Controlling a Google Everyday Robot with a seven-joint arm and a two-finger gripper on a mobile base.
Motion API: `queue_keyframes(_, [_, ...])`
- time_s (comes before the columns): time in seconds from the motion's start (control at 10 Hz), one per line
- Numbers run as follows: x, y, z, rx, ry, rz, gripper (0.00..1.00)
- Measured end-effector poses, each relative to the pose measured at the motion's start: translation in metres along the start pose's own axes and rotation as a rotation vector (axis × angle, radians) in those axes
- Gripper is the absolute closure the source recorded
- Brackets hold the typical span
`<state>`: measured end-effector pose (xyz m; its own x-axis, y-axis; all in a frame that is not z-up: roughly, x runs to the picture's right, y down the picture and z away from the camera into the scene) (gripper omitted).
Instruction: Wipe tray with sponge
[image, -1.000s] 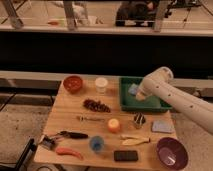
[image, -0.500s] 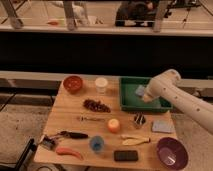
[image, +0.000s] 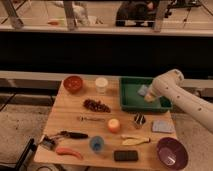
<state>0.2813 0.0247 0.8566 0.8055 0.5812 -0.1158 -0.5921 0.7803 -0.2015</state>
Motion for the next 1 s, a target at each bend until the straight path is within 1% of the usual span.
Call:
queue_keyframes(0.1, [-0.005, 0.002, 0.001, -0.018, -0.018, -0.002, 0.96])
queue_keyframes(0.2, [-0.012, 0.003, 0.005, -0.042, -0.049, -0.014, 0.96])
queue_keyframes(0.5, [-0.010, -0.002, 0.018, -0.074, -0.098, -0.033, 0.96])
queue_keyframes(0.6, [-0.012, -0.006, 0.027, -0.083, -0.114, -0.040, 0.96])
queue_keyframes(0.8, [-0.011, -0.015, 0.040, -0.081, -0.126, -0.044, 0.96])
queue_keyframes(1.0, [-0.018, -0.017, 0.053, -0.077, -0.137, -0.053, 0.96])
